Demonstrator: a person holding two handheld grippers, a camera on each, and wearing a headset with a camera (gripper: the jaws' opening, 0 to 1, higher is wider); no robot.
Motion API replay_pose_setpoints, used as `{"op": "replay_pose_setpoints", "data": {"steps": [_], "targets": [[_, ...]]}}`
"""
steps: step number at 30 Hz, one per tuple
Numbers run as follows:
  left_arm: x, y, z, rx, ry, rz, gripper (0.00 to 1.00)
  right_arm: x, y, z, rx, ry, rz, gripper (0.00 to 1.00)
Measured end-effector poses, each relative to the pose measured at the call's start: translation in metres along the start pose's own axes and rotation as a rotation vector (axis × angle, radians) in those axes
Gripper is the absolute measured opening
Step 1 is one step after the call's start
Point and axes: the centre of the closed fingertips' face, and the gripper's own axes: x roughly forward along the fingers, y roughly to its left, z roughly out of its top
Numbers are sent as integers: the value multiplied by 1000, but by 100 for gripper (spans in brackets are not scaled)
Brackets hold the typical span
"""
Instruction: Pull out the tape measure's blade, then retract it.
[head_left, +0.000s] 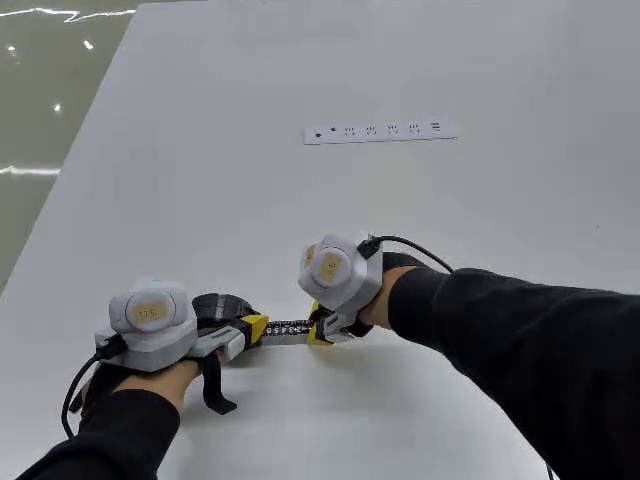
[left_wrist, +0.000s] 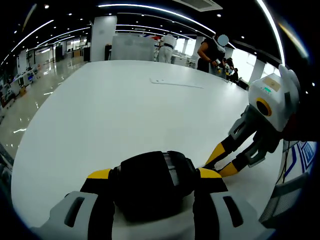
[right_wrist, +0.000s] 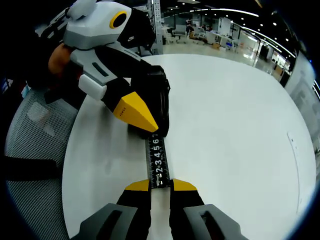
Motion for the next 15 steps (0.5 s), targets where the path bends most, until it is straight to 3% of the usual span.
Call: {"op": "replay_pose_setpoints", "data": {"steps": [15], "targets": [[1, 1, 1, -1, -1, -2, 58, 5, 2, 8, 6, -14, -1, 8]]}}
